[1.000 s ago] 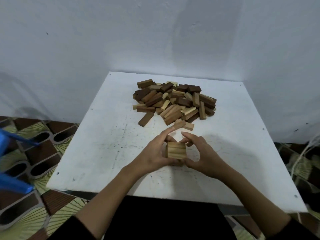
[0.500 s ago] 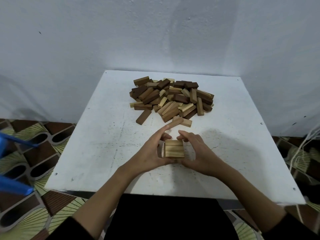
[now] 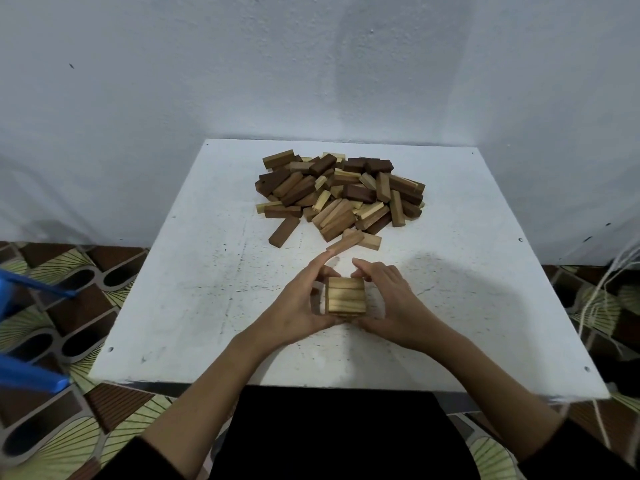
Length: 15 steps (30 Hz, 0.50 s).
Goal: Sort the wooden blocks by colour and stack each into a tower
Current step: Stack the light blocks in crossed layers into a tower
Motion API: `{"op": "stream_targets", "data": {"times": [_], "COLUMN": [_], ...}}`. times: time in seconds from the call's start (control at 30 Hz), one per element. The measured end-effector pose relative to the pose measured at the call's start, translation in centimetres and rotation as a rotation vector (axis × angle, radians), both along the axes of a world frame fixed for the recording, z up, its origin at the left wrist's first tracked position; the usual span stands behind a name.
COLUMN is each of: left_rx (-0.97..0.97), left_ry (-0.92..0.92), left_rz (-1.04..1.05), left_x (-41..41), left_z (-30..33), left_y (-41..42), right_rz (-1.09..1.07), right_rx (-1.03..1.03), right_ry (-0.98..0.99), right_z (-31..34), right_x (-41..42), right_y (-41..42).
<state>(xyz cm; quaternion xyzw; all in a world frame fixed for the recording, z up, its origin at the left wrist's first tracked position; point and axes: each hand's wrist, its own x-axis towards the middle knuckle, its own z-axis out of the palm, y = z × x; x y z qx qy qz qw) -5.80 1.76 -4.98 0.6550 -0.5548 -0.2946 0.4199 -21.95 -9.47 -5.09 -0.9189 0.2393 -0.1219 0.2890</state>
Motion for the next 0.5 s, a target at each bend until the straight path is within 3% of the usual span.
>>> {"op": "stream_targets", "data": {"times": [0.5], "left_rx": [0.000], "left_ry": [0.007], "left_rz": [0.012], "left_x": [-0.2], "left_z": [-0.1], "left_y": [0.1], "right_rz": [0.008], "right_rx": [0.027], "right_ry": [0.033], "right_z": [0.9], "right_x": [0.4], "right_y": [0.7]}}
